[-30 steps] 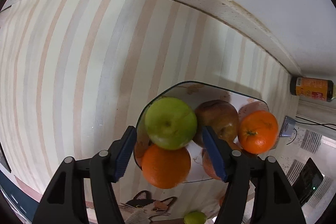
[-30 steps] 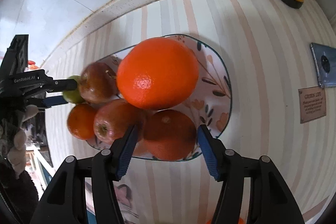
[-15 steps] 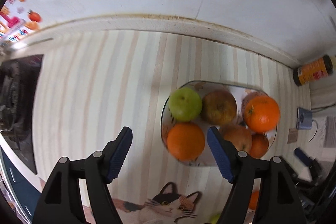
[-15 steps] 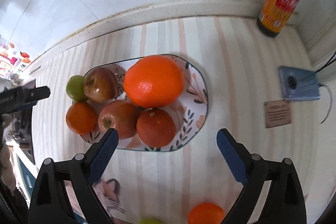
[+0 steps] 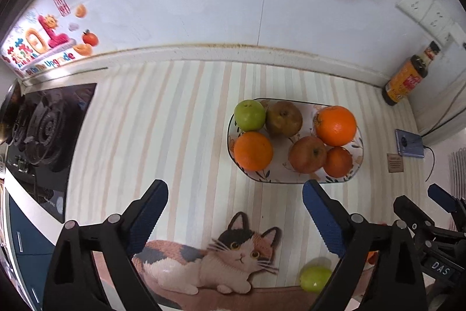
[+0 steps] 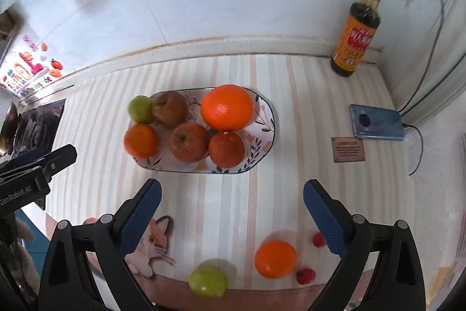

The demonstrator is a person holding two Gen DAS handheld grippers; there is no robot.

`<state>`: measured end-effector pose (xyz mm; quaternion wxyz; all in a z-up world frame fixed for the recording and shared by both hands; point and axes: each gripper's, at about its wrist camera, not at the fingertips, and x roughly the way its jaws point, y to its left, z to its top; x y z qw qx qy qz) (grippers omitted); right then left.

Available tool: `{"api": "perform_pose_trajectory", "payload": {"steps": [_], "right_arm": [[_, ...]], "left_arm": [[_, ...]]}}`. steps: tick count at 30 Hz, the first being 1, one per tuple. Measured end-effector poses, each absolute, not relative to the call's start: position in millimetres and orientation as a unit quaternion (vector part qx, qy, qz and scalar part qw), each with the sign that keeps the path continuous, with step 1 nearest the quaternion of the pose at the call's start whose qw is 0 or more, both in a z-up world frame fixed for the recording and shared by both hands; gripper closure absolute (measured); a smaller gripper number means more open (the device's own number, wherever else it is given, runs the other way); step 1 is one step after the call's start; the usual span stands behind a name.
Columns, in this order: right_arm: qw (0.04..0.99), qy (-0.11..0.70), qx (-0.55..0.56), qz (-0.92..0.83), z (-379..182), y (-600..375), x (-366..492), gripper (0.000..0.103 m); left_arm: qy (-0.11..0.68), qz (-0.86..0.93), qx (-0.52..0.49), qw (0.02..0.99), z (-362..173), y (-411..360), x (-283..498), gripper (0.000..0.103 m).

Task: Organize fruits
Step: 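Lift both open tools away from the plate, then grasp the loose green apple with the left tool while the right tool grasps the orange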

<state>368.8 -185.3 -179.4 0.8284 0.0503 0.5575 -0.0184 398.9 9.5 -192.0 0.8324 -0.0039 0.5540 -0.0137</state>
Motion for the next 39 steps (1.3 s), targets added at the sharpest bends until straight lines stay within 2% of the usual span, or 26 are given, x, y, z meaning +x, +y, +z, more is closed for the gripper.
{"api": "perform_pose_trajectory", "payload": {"steps": [12, 22, 29, 34, 35, 38, 39], "right_arm": [[0.853, 0.519, 0.055, -0.025, -121, -169, 295, 0.003], [0.869, 0.487, 0.075, -0.039, -92, -169, 255, 0.003], [0.862, 0.484, 0.142, -0.045, -104, -201, 243, 0.003], [0.833, 0.515, 0.197, -0.048, -150, -244, 238, 0.003], [0.827, 0.523, 0.202, -0.049, -160, -251, 239, 0.005], [0.807, 0.555, 0.198, -0.038, -196, -266, 242, 0.037], [0.800, 0.565, 0.198, -0.035, -207, -271, 242, 0.040]], "left_arm": [[0.508, -0.041, 0.013, 0.860, -145, 7, 322, 0.008], [0.486, -0.057, 0.025, 0.872, -127, 5, 293, 0.008], [0.516, -0.090, 0.028, 0.851, -154, -12, 290, 0.004], [0.572, -0.113, 0.056, 0.811, -214, -55, 289, 0.004], [0.588, -0.115, 0.057, 0.799, -227, -63, 290, 0.004], [0.640, -0.118, 0.055, 0.757, -276, -88, 297, 0.004], [0.662, -0.116, 0.052, 0.738, -294, -96, 299, 0.004]]}}
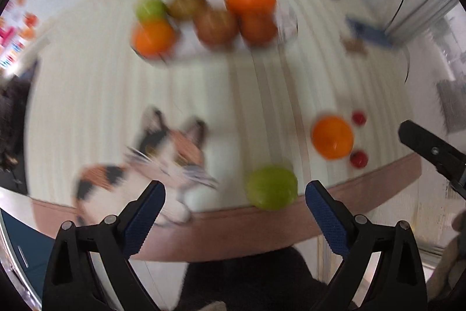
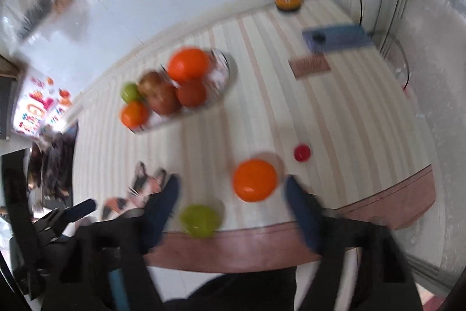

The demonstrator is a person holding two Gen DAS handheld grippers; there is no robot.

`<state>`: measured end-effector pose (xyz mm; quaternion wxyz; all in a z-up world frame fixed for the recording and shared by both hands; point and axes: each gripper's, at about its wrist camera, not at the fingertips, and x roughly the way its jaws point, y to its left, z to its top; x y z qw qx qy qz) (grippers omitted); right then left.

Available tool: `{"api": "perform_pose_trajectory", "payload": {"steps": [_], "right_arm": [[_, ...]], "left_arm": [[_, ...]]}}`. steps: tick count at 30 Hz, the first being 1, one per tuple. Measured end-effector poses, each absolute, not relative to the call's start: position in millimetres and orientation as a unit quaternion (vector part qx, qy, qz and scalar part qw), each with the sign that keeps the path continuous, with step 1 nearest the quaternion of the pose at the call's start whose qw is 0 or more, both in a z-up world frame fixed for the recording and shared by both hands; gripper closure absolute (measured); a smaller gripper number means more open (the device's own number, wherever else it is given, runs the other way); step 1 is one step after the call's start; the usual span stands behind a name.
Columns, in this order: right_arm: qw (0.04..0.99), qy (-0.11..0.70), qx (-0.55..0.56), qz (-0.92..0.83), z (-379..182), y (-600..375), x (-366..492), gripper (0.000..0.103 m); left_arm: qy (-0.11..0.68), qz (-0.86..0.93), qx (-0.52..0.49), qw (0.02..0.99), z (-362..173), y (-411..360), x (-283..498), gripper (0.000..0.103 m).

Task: Organize fruits
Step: 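Grasp the loose green apple with the left tool while the right tool grasps the orange, then lower the green apple onto the plate with the left tool while the right tool sets the orange there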

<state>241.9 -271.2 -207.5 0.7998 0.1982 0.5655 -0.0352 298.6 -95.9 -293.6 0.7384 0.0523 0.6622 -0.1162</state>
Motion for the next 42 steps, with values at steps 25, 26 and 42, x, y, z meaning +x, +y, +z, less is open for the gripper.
{"api": "perform_pose_trajectory", "payload": {"steps": [25, 26, 42], "right_arm": [[0.704, 0.688, 0.157, 0.080, -328, -276, 304, 0.039], [0.702, 0.691, 0.153, 0.078, -332, -273, 305, 0.036], [0.714, 0.675, 0.175, 0.060, -346, -257, 311, 0.038]], "left_arm": [[0.707, -0.029, 0.012, 0.707, -363, -96, 327, 0.043], [0.706, -0.026, 0.007, 0.708, -362, -94, 328, 0.043], [0.701, -0.063, -0.049, 0.709, -337, -79, 334, 0.043]]}}
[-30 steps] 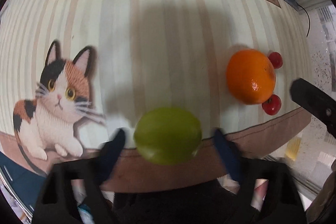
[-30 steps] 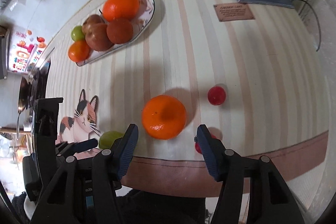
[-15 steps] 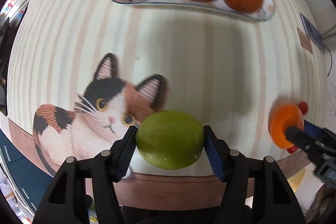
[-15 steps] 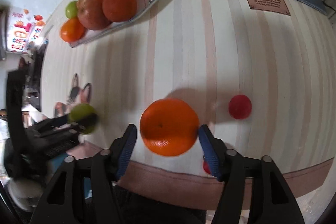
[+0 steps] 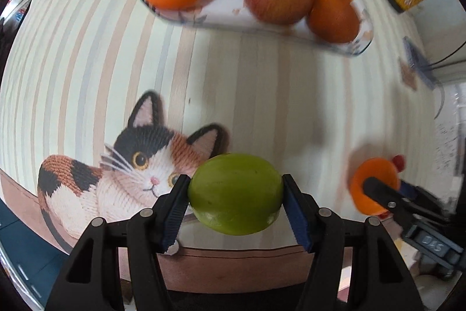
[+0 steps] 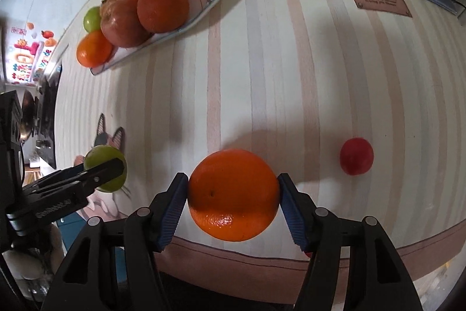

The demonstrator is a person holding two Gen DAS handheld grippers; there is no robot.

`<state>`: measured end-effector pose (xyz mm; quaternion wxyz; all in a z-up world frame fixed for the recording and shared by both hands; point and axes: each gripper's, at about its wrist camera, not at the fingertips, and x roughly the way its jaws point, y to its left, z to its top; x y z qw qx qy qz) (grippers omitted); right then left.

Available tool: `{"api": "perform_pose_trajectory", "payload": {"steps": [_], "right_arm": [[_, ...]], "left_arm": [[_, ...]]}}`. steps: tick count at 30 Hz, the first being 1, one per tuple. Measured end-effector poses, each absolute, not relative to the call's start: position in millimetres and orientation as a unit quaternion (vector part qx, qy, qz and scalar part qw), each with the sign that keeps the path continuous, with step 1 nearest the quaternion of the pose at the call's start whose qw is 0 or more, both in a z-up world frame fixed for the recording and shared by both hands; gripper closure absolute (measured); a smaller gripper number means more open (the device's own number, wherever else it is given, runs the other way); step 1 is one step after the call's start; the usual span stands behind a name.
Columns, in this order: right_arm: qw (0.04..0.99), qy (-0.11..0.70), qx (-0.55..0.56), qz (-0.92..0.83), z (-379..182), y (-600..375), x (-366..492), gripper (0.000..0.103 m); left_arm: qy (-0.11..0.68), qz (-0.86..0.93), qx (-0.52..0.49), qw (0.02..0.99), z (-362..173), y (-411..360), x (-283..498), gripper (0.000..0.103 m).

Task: Organize fruits
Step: 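Lower the green apple onto the plate with the left tool while the right tool sets the orange there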

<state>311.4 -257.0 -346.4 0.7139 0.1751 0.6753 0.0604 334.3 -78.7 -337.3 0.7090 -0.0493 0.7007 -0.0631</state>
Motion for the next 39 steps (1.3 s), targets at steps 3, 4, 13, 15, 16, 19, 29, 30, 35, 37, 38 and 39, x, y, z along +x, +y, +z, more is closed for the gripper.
{"api": "perform_pose_trajectory", "payload": {"steps": [3, 4, 13, 15, 16, 19, 29, 30, 35, 37, 38, 39], "right_arm": [[0.718, 0.664, 0.198, 0.063, -337, -263, 319, 0.038], [0.720, 0.657, 0.213, 0.065, -333, -266, 325, 0.038], [0.763, 0.592, 0.253, 0.053, -287, -284, 407, 0.038], [0.767, 0.588, 0.252, 0.046, -285, -288, 429, 0.038], [0.768, 0.587, 0.251, 0.042, -285, -289, 437, 0.038], [0.765, 0.595, 0.245, 0.033, -292, -290, 461, 0.038], [0.755, 0.612, 0.235, 0.031, -321, -276, 489, 0.036], [0.752, 0.613, 0.240, 0.031, -324, -276, 489, 0.031], [0.752, 0.600, 0.270, 0.032, -326, -282, 486, 0.012], [0.750, 0.603, 0.270, 0.031, -328, -283, 485, 0.011], [0.749, 0.604, 0.270, 0.030, -328, -283, 485, 0.010], [0.749, 0.604, 0.270, 0.030, -328, -283, 484, 0.008]], "left_arm": [[0.685, -0.074, -0.070, 0.721, -310, -77, 349, 0.043], [0.679, -0.077, -0.076, 0.726, -302, -76, 355, 0.043], [0.637, -0.061, -0.054, 0.767, -252, -63, 469, 0.043], [0.640, -0.056, -0.045, 0.765, -257, -61, 487, 0.043], [0.644, -0.053, -0.040, 0.762, -261, -60, 496, 0.043], [0.657, -0.048, -0.036, 0.752, -280, -57, 513, 0.043], [0.682, -0.044, -0.028, 0.729, -307, -63, 531, 0.041], [0.679, -0.044, -0.029, 0.732, -306, -63, 532, 0.030], [0.673, -0.036, -0.035, 0.738, -304, -58, 534, 0.008], [0.672, -0.033, -0.037, 0.739, -304, -55, 533, 0.008], [0.670, -0.030, -0.038, 0.741, -304, -53, 532, 0.008], [0.668, -0.028, -0.039, 0.742, -303, -51, 531, 0.008]]}}
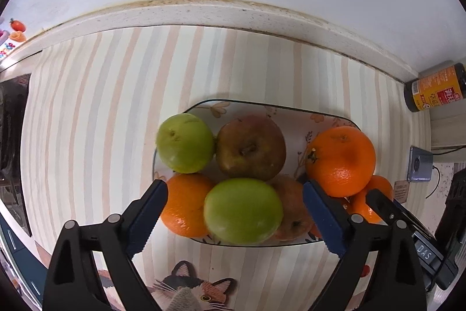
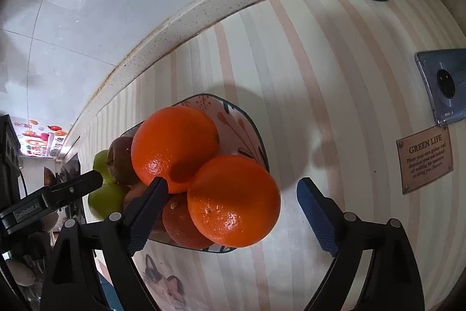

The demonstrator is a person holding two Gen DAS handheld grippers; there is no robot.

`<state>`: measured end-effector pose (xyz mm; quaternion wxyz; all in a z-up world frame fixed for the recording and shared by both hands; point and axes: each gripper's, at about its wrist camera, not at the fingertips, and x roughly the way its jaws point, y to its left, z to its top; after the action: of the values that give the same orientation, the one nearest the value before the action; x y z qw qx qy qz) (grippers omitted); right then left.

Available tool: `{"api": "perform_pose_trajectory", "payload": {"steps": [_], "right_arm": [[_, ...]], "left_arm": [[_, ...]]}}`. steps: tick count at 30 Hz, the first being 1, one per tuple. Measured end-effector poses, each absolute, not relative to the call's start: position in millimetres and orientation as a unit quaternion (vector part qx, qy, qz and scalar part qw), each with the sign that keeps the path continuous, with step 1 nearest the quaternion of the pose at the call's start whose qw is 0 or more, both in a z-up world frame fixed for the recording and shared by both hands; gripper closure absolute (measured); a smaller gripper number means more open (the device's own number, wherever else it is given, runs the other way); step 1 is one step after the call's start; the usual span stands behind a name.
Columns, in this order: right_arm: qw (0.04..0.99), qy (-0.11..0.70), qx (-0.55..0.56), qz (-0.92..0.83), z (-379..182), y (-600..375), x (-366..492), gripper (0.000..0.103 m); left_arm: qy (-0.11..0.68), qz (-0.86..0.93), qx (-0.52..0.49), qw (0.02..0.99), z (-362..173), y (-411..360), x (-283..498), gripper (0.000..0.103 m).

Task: Organize fruits
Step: 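Lower the green apple onto the plate with the left tool while the right tool sets the orange there, then lift both open tools away from the plate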

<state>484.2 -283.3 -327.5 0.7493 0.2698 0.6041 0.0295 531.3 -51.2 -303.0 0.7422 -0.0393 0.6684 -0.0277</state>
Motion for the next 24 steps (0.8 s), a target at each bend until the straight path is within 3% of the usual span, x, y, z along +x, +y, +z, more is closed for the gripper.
{"api": "perform_pose_trajectory", "payload": {"steps": [14, 24], "right_arm": [[0.810, 0.581, 0.084, -0.002, -249, -244, 428, 0.007], [0.832, 0.551, 0.058, -0.004, -190, -219, 367, 0.008]], "left_arm": [[0.609, 0.006, -0.025, 0.793, -260, -25, 451, 0.008], [0.563, -0.029, -0.008, 0.826, -206, -26, 380, 0.008]]}}
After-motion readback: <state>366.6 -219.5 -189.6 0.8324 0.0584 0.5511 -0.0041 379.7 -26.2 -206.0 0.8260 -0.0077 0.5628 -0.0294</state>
